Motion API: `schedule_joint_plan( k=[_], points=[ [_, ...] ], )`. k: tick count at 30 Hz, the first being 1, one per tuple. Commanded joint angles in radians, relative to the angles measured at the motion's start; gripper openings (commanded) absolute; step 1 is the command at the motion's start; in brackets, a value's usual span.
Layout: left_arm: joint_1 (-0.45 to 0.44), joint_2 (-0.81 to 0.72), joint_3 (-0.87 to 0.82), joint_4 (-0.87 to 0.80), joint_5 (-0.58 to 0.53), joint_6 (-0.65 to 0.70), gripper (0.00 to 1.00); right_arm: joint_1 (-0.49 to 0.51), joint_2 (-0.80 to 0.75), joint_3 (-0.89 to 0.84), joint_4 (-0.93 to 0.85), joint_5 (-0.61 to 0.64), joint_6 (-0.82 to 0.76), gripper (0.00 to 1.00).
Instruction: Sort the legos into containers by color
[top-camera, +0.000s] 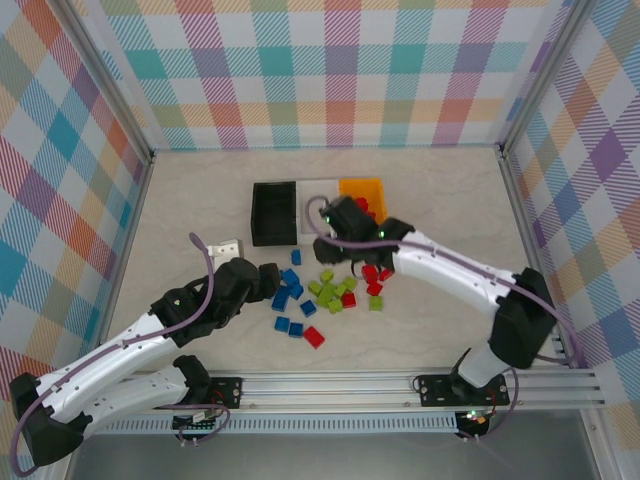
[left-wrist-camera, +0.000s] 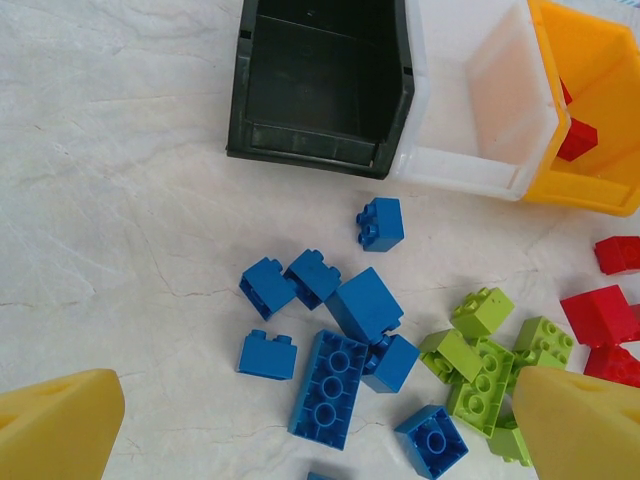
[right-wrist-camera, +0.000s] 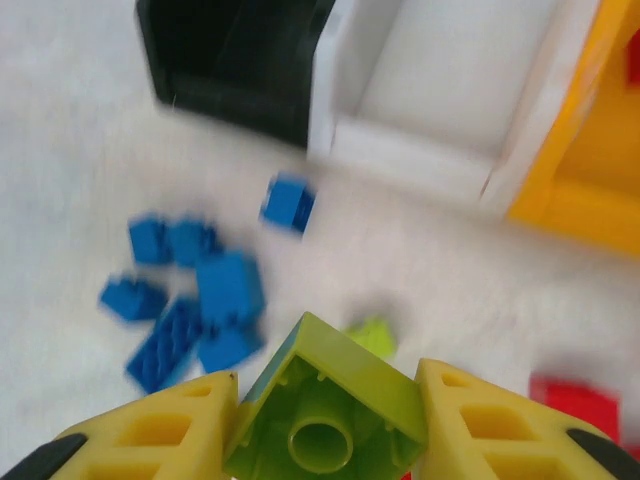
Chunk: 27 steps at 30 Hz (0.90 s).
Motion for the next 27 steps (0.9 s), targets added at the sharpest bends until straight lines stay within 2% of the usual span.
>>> schedule_joint_plan(
  k=[1, 5, 11, 14, 19, 21, 27],
  points=[
    [0.002, -0.013, 0.019, -0.035, 0.004, 0.017, 1.00, -0.076, 0.147, 0.125, 0.005, -0.029, -0.061, 0.37],
    [0.003, -0.025, 0.019, -0.050, 0.027, 0.020, 1.00, -0.149, 0.320, 0.300, -0.002, -0.072, -0.056, 0.39],
    [0.003, -0.013, 0.019, -0.070, 0.057, 0.023, 1.00, -0.176, 0.533, 0.517, -0.057, -0.074, -0.051, 0.42],
    [0.003, -0.001, 0.019, -0.068, 0.082, 0.028, 1.00, -0.189, 0.586, 0.571, -0.071, -0.085, -0.027, 0.49],
    [0.003, 0.020, 0.025, -0.069, 0.110, 0.034, 1.00, -0.196, 0.558, 0.580, -0.046, -0.108, -0.012, 0.62],
    [0.002, 0.022, 0.023, -0.068, 0.110, 0.036, 1.00, -0.195, 0.518, 0.573, -0.038, -0.115, -0.017, 0.63],
    [0.002, 0.026, 0.038, -0.070, 0.127, 0.047, 1.00, -0.191, 0.288, 0.380, 0.047, -0.111, -0.021, 0.71]
  ],
)
